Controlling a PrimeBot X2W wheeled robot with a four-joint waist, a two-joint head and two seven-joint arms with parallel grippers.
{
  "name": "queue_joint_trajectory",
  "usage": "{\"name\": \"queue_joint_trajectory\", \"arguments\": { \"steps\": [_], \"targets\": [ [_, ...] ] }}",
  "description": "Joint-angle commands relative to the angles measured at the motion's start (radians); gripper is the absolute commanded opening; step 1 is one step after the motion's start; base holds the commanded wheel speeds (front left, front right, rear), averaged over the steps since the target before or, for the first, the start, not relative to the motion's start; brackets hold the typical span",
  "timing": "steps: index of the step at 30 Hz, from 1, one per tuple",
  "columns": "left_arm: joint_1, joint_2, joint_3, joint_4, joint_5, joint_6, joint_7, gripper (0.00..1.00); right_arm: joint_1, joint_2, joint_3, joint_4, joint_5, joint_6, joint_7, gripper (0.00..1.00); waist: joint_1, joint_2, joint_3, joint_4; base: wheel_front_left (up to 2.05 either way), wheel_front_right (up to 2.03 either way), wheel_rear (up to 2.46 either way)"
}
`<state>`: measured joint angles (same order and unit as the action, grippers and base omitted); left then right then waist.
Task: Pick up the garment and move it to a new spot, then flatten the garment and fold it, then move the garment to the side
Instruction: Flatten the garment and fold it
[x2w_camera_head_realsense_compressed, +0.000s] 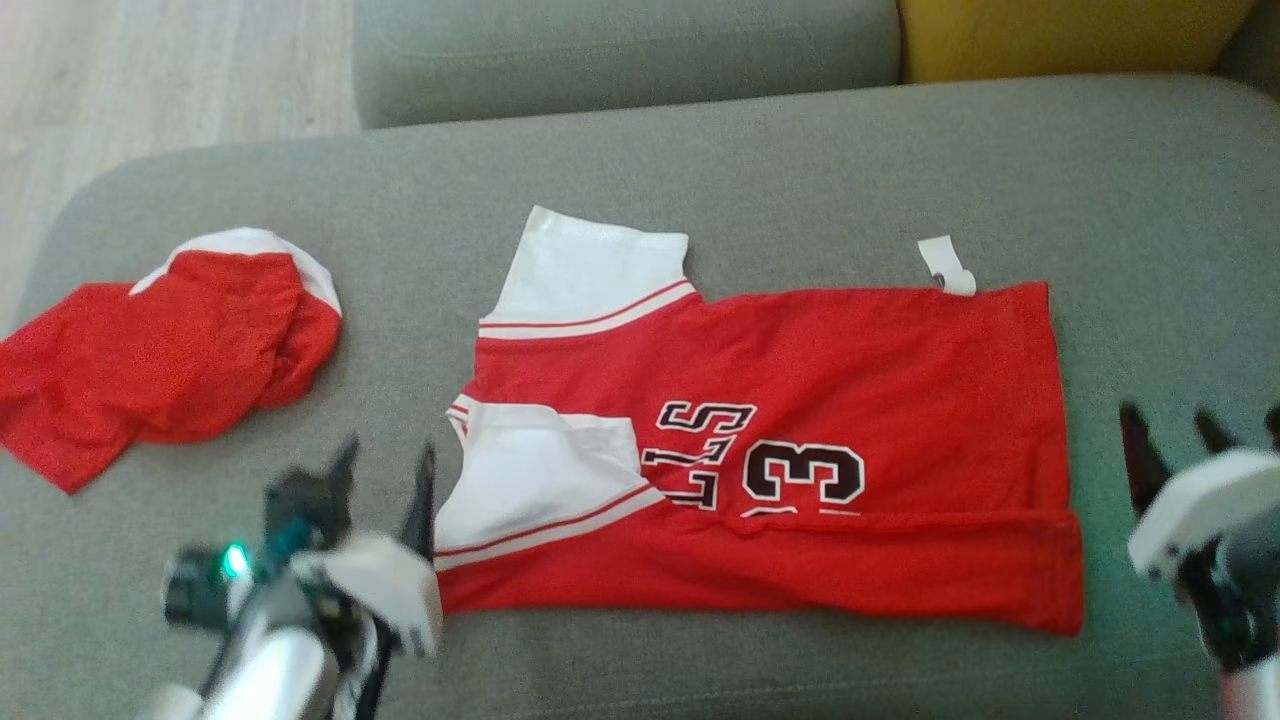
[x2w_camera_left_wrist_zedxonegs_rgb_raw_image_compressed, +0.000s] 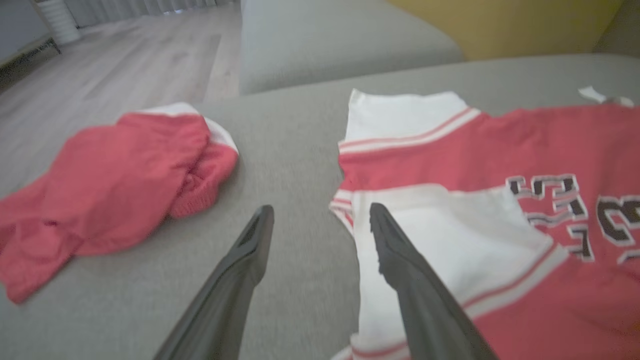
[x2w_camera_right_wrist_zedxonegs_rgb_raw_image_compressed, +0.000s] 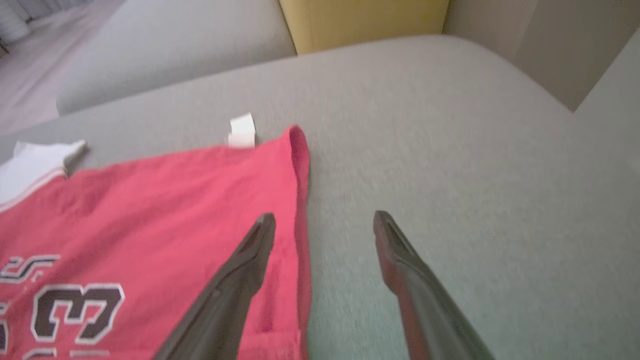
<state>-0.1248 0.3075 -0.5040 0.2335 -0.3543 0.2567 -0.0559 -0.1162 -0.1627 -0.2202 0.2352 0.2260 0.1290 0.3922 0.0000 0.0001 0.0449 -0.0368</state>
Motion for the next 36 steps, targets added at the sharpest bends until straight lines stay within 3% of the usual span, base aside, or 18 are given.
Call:
{"name": "queue_joint_trajectory", "arguments": {
  "steps": [1, 5, 9, 12, 17, 20, 24, 36],
  "targets": [
    [-0.089, 0.027, 0.051, -0.046, 0.006, 0.004, -0.019, 1.00, -0.066, -0.006, 0.028, -0.047, -0.003, 0.002, -0.026, 1.00, 0.0000, -0.0001, 0.016, -0.009, 0.00, 0.00, 0.00],
    [-0.190, 0.051, 0.076, -0.088, 0.016, -0.016, -0.046, 1.00, -0.130, 0.000, 0.060, -0.063, 0.000, 0.002, -0.122, 1.00, 0.0000, -0.0001, 0.069, -0.024, 0.00, 0.00, 0.00],
    [-0.325, 0.067, 0.087, -0.091, 0.011, -0.064, -0.028, 1.00, -0.204, 0.003, 0.091, -0.063, -0.008, 0.002, -0.191, 1.00, 0.0000, -0.0001, 0.133, -0.043, 0.00, 0.00, 0.00],
    [-0.450, 0.078, 0.070, -0.043, 0.005, -0.135, 0.015, 1.00, -0.273, 0.009, 0.109, -0.050, -0.026, 0.002, -0.222, 1.00, 0.0000, -0.0001, 0.191, -0.066, 0.00, 0.00, 0.00],
    [-0.662, 0.083, 0.031, 0.138, -0.041, -0.294, 0.144, 1.00, -0.388, 0.024, 0.158, -0.018, -0.053, 0.002, -0.252, 1.00, 0.0000, -0.0001, 0.273, -0.112, 0.00, 0.00, 0.00],
    [-0.779, 0.093, 0.002, 0.250, -0.046, -0.351, 0.207, 1.00, -0.446, 0.031, 0.183, 0.001, -0.057, 0.002, -0.265, 1.00, 0.0000, -0.0001, 0.315, -0.139, 0.00, 0.00, 0.00],
    [-0.896, 0.109, -0.052, 0.380, -0.069, -0.381, 0.282, 1.00, -0.499, 0.039, 0.211, 0.023, -0.058, 0.002, -0.284, 1.00, 0.0000, -0.0001, 0.360, -0.173, 0.00, 0.00, 0.00],
    [-1.019, 0.184, -0.203, 0.551, -0.175, -0.387, 0.316, 1.00, -0.558, 0.072, 0.253, 0.048, -0.035, 0.002, -0.303, 1.00, 0.0000, -0.0001, 0.425, -0.235, 0.00, 0.00, 0.00]
  ]
}}
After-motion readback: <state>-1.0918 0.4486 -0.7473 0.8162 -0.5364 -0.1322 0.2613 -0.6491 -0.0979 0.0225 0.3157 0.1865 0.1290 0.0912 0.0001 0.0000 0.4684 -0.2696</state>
